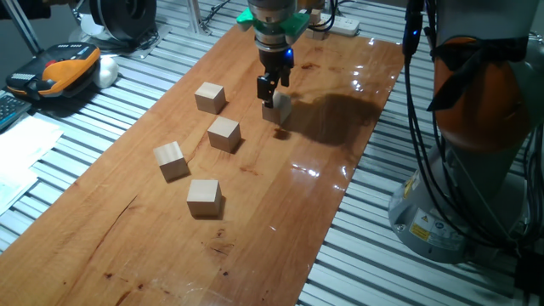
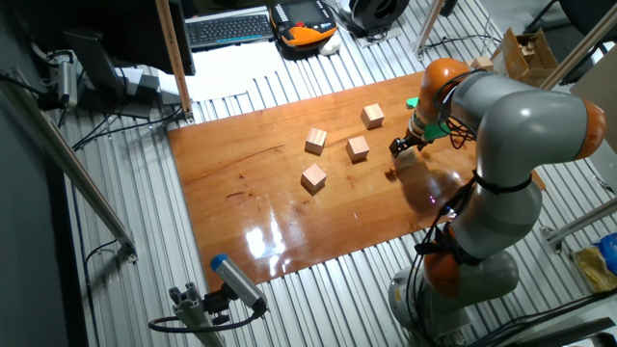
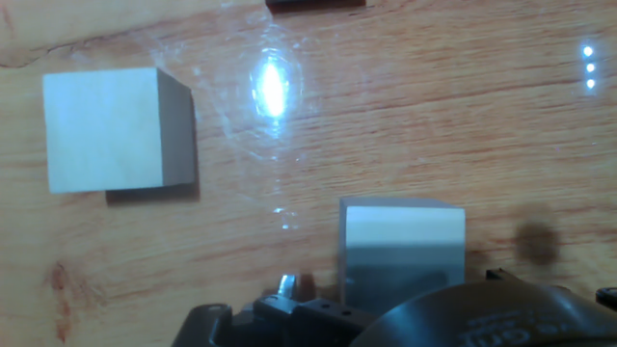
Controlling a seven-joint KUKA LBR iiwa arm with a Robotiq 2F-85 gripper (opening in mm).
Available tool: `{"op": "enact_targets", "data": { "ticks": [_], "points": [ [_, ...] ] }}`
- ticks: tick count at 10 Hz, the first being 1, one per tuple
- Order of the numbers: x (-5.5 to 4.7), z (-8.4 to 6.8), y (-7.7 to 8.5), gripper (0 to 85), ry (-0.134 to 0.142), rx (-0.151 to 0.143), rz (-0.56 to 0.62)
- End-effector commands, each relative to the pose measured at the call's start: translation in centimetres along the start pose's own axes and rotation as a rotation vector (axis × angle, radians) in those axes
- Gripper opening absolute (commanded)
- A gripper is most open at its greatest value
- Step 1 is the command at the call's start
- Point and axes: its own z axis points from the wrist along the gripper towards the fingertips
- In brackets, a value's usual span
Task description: Stack the blocks in a vertical line of five
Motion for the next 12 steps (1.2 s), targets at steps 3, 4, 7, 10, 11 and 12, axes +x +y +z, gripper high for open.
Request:
{"op": "enact_targets", "data": {
  "ticks": [3, 4, 7, 10, 11, 12],
  "points": [
    [-0.14, 0.13, 0.06, 85.0, -0.006, 0.012, -0.031],
    [-0.14, 0.13, 0.06, 85.0, -0.007, 0.017, -0.034],
    [-0.16, 0.20, 0.07, 85.0, -0.010, 0.023, -0.034],
    [-0.03, 0.19, 0.02, 85.0, -0.017, 0.024, -0.031],
    [0.21, 0.21, -0.07, 85.0, -0.018, 0.021, -0.029],
    [0.23, 0.22, -0.08, 85.0, -0.020, 0.018, -0.031]
  ]
}}
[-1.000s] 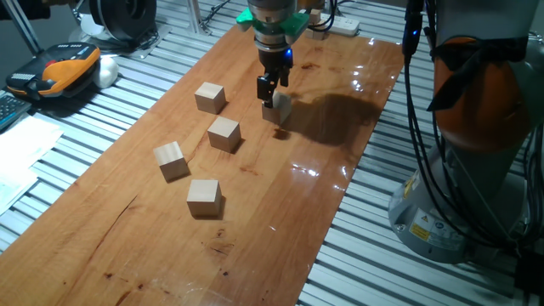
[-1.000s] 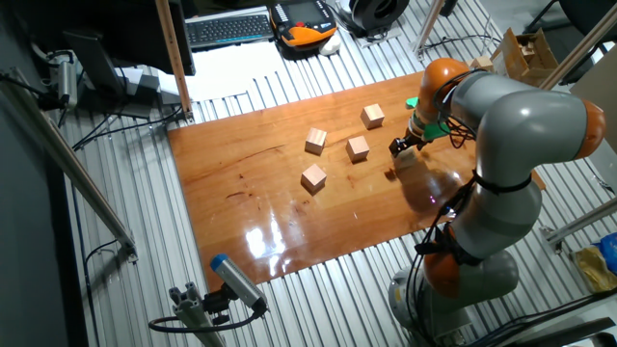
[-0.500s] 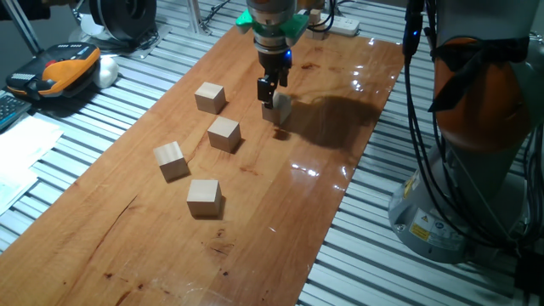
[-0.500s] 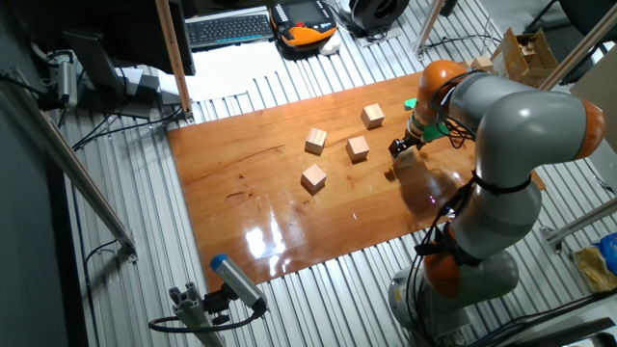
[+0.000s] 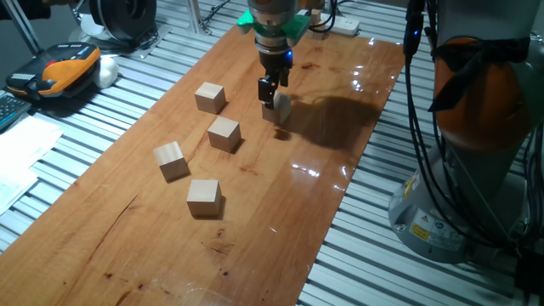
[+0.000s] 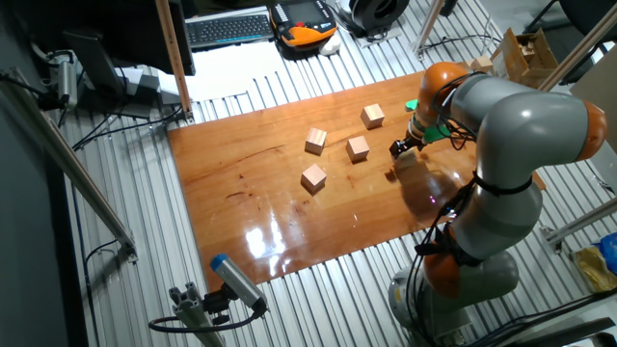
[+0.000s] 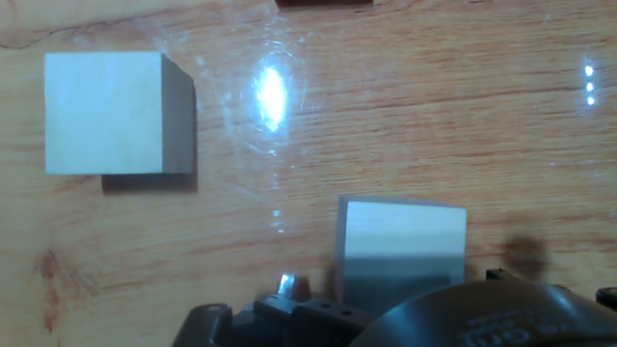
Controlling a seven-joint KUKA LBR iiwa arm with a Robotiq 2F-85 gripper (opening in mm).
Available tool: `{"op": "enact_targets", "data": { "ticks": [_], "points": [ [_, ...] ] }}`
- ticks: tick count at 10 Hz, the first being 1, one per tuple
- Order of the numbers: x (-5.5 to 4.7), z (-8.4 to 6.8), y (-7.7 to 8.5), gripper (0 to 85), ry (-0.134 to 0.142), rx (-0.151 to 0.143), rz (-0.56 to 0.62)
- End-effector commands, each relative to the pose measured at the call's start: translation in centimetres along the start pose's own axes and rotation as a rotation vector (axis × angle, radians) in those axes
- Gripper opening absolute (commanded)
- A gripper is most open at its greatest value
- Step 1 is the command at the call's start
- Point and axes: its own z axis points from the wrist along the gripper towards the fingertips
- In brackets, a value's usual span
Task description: Stack the blocks in a vertical line of five
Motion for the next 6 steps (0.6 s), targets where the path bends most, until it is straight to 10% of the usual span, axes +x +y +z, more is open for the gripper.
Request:
{"op": "enact_targets", "data": {
  "ticks": [1, 6],
  "points": [
    [-0.11, 0.04, 0.02, 85.0, -0.002, 0.007, 0.001],
    [-0.59, -0.09, 0.19, 85.0, -0.010, 0.034, 0.000]
  ]
}}
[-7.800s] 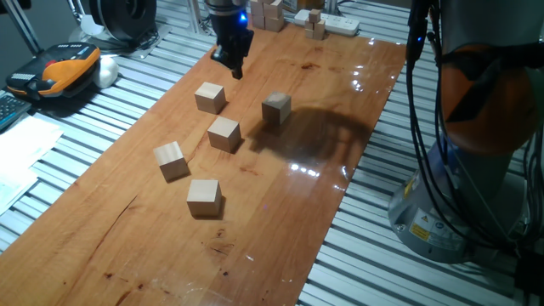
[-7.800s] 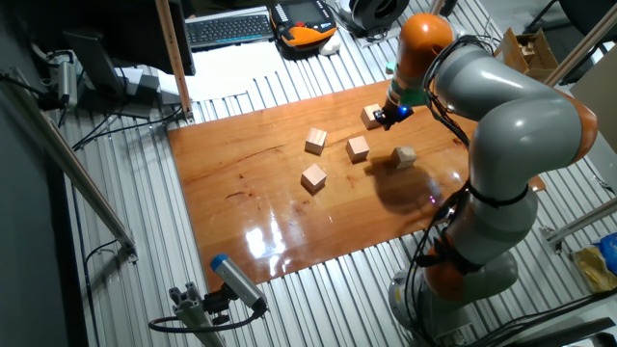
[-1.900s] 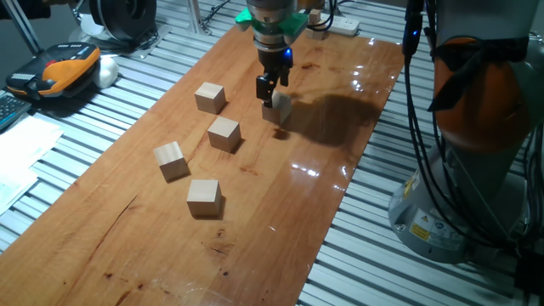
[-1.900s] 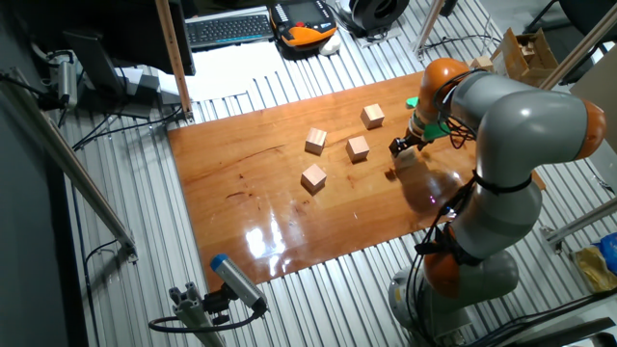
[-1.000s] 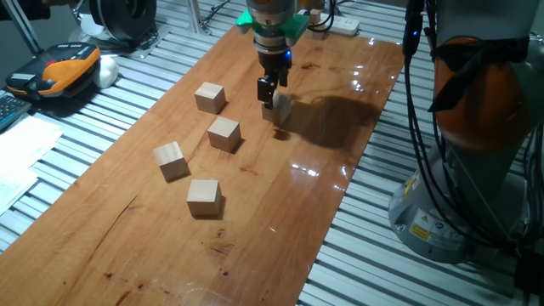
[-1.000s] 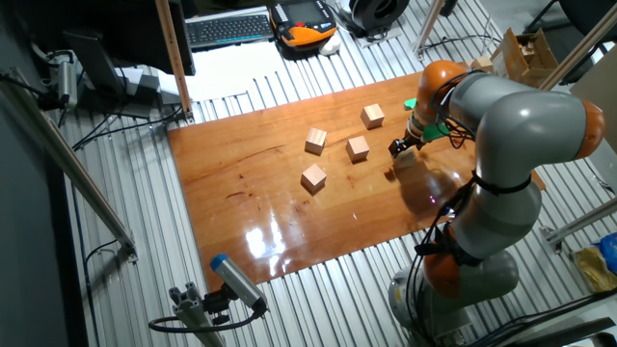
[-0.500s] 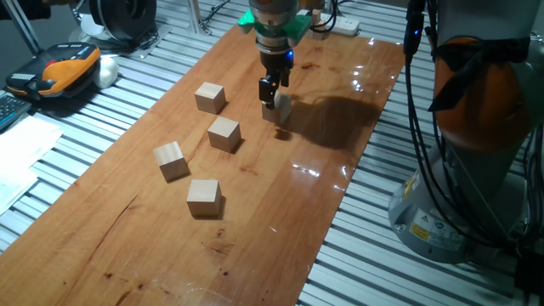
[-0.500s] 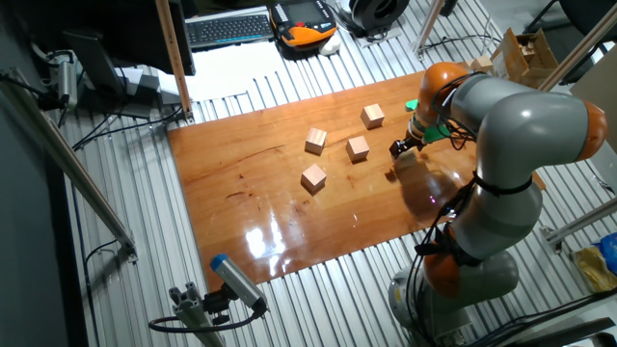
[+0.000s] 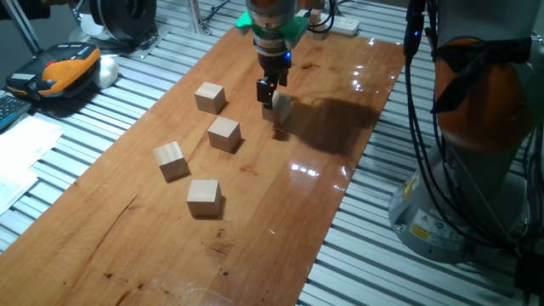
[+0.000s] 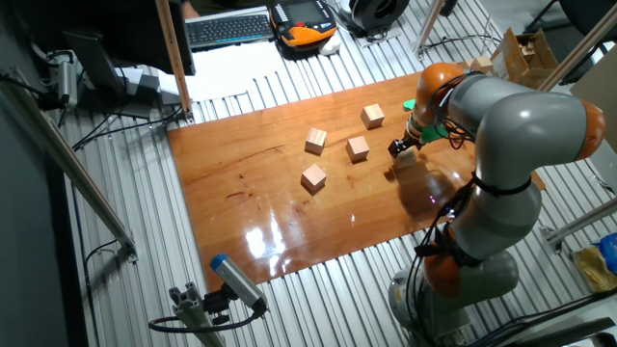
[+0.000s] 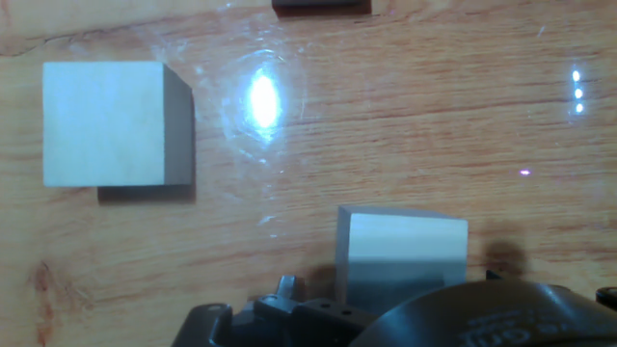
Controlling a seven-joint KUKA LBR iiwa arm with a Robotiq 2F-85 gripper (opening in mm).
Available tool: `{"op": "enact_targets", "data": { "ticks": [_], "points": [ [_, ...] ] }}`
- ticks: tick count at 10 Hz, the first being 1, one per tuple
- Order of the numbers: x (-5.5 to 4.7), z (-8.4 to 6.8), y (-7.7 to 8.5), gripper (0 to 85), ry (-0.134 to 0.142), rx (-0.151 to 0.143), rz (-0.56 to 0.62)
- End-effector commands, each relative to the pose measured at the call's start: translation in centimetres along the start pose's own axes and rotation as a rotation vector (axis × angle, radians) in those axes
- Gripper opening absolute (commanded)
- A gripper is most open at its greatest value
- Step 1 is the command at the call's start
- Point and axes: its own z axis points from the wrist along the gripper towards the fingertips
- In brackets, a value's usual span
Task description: Stack the blocks in a vertical line of five
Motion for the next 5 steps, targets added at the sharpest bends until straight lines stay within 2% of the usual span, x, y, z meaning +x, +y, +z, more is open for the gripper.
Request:
{"op": "enact_targets", "data": {
  "ticks": [1, 3, 4, 5],
  "points": [
    [0.07, -0.06, -0.03, 85.0, 0.006, -0.007, 0.002],
    [-0.09, 0.15, 0.04, 85.0, 0.009, -0.027, 0.000],
    [-0.26, 0.03, 0.09, 85.0, 0.009, -0.015, -0.001],
    [-0.24, 0.14, 0.09, 85.0, 0.012, -0.020, -0.006]
  ]
}}
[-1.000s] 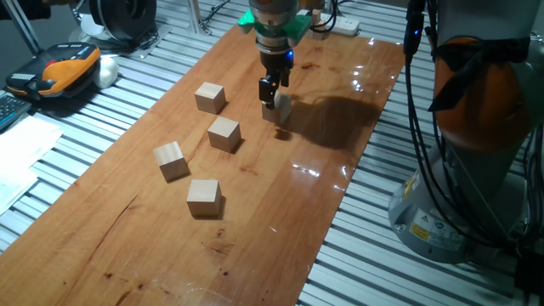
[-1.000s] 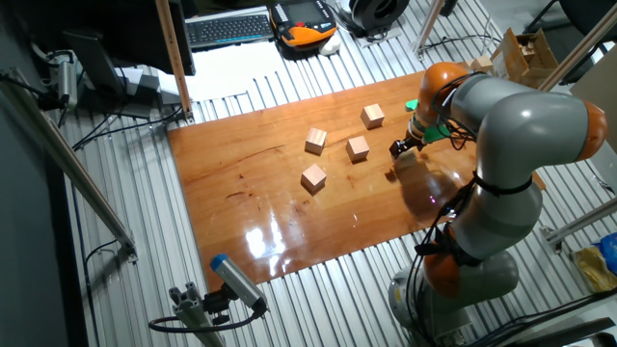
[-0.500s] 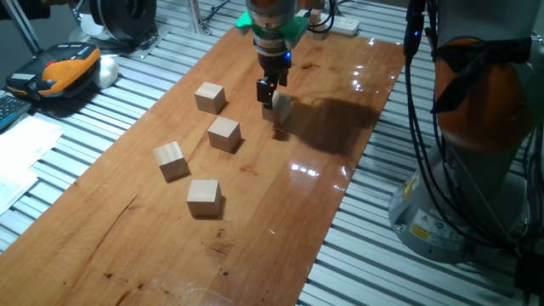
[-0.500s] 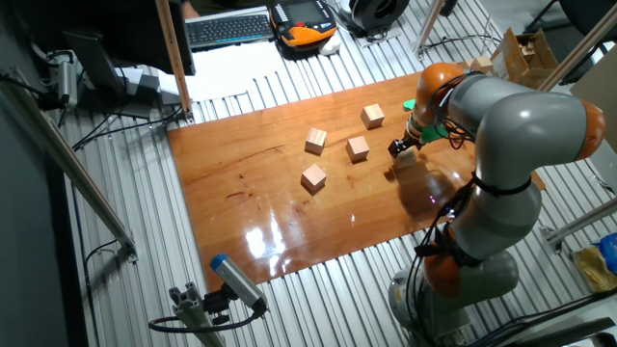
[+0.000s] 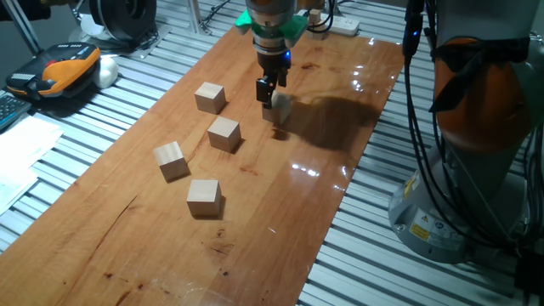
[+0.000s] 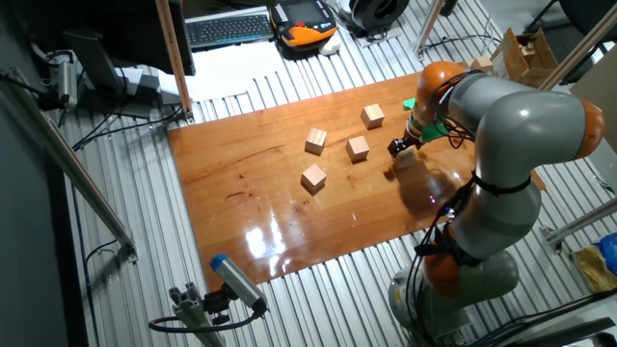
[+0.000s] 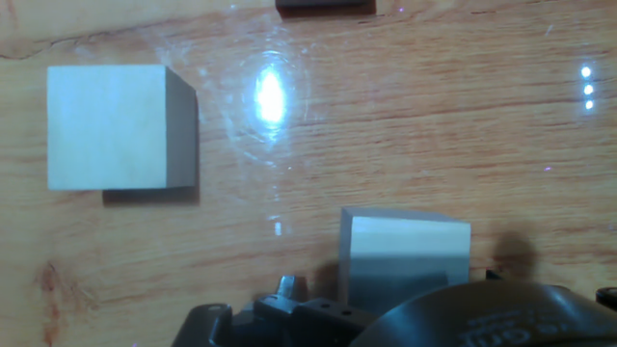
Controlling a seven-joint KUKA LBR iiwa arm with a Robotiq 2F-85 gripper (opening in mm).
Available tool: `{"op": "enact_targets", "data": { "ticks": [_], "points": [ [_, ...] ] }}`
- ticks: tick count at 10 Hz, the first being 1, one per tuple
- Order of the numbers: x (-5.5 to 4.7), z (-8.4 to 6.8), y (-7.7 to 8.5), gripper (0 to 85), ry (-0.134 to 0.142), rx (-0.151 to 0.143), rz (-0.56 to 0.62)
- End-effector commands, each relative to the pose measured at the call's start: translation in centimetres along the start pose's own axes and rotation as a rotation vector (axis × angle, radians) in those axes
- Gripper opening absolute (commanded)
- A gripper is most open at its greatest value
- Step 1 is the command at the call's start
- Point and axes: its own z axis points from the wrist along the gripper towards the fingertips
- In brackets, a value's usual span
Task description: Stack the blocks in a vertical line of five
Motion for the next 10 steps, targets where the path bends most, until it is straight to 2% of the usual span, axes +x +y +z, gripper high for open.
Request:
{"op": "enact_targets", "data": {
  "ticks": [1, 2, 4, 5, 6, 8, 10],
  "points": [
    [0.00, -0.01, 0.01, 85.0, 0.001, -0.005, -0.002],
    [0.00, -0.01, 0.01, 85.0, -0.005, 0.005, -0.011],
    [0.00, -0.01, 0.01, 85.0, -0.003, 0.008, -0.009],
    [0.00, -0.01, 0.01, 85.0, -0.003, -0.001, -0.009],
    [0.00, -0.01, 0.01, 85.0, -0.004, -0.029, -0.009],
    [0.00, -0.01, 0.01, 85.0, -0.004, -0.062, -0.014],
    [0.00, -0.01, 0.01, 85.0, 0.012, -0.053, -0.010]
  ]
}}
